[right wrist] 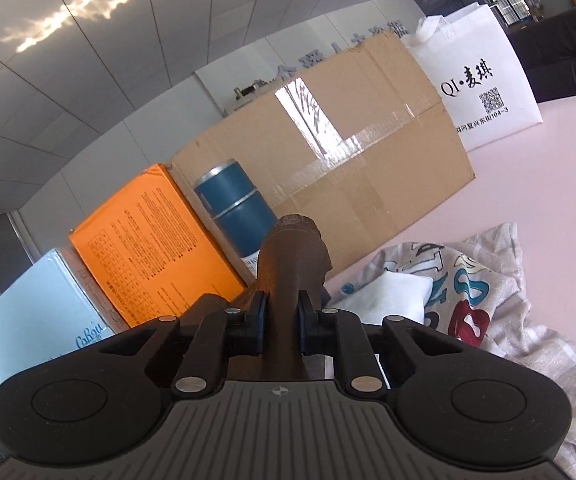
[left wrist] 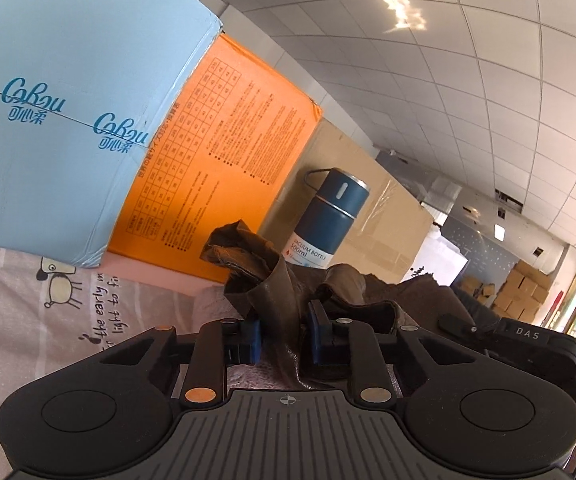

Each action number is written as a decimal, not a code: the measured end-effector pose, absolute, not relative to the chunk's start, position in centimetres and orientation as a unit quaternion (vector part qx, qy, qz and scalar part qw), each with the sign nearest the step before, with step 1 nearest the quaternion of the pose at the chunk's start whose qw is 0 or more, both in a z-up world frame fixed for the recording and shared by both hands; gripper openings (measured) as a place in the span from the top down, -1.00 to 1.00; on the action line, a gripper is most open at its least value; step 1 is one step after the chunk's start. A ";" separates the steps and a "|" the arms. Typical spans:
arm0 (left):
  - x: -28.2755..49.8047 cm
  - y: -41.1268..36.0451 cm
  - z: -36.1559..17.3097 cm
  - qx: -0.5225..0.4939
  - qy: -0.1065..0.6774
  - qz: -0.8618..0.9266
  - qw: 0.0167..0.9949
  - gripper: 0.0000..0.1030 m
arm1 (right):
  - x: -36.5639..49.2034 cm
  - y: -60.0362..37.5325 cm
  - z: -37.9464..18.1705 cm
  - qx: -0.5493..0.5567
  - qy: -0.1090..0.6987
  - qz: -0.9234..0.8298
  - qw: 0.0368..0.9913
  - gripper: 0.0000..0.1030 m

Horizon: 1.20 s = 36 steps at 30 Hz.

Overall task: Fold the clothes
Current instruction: 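Lift the brown jacket with both grippers and shake it out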

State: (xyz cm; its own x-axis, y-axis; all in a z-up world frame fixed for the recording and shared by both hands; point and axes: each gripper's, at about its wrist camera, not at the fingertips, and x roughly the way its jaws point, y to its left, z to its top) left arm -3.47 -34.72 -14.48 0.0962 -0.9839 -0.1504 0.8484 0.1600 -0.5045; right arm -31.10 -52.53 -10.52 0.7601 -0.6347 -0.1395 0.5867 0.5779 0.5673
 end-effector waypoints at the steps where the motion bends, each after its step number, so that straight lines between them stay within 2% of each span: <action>1: -3.5 -34.5 -14.4 -0.152 0.233 -0.632 0.723 0.63 | -31.4 -52.1 -10.2 0.306 -0.056 -0.330 0.891 0.78; 9: -4.7 -31.7 -12.4 -0.168 0.207 -0.639 0.721 0.69 | -32.8 -51.0 -9.8 0.343 -0.144 -0.213 0.903 0.82; 11: -4.8 -30.9 -12.3 -0.168 0.213 -0.636 0.722 0.69 | -32.9 -51.3 -10.0 0.367 -0.146 -0.193 0.898 0.82; 17: -3.8 -31.0 -13.6 -0.152 0.251 -0.607 0.738 0.65 | -31.9 -51.6 -10.4 0.367 -0.084 -0.229 0.898 0.80; 18: -3.6 -31.2 -13.9 -0.153 0.257 -0.603 0.739 0.56 | -31.7 -51.7 -10.5 0.366 -0.078 -0.233 0.897 0.74; 19: -3.5 -31.3 -14.2 -0.156 0.262 -0.599 0.740 0.55 | -31.7 -51.8 -10.8 0.368 -0.074 -0.238 0.896 0.62; 22: -2.9 -31.5 -15.0 -0.167 0.273 -0.597 0.736 0.38 | -31.3 -52.0 -11.5 0.374 -0.066 -0.252 0.890 0.16; 24: -2.6 -31.8 -15.5 -0.175 0.281 -0.597 0.731 0.21 | -30.8 -52.3 -11.8 0.372 -0.059 -0.255 0.890 0.07; 26: -2.3 -32.0 -15.9 -0.183 0.289 -0.598 0.725 0.07 | -30.3 -52.6 -12.1 0.370 -0.050 -0.257 0.891 -0.20; 28: -2.2 -32.4 -16.4 -0.189 0.293 -0.598 0.722 -0.22 | -29.6 -53.0 -12.5 0.373 -0.040 -0.261 0.889 -0.22; 30: -2.1 -32.4 -16.9 -0.189 0.292 -0.594 0.725 -0.22 | -29.0 -53.1 -12.9 0.370 -0.029 -0.274 0.887 -0.13; 32: -2.1 -32.4 -17.3 -0.188 0.290 -0.588 0.731 -0.10 | -28.7 -52.8 -12.9 0.345 -0.016 -0.299 0.890 0.50; 33: -2.2 -32.3 -17.4 -0.186 0.287 -0.586 0.734 0.17 | -28.6 -52.5 -12.8 0.331 -0.017 -0.303 0.893 0.57; 34: -2.2 -32.1 -17.3 -0.184 0.281 -0.585 0.738 0.34 | -28.7 -52.1 -12.6 0.320 -0.024 -0.303 0.897 0.67; 36: -2.5 -31.6 -17.1 -0.186 0.268 -0.584 0.743 0.56 | -28.8 -51.2 -11.9 0.295 -0.043 -0.294 0.908 0.74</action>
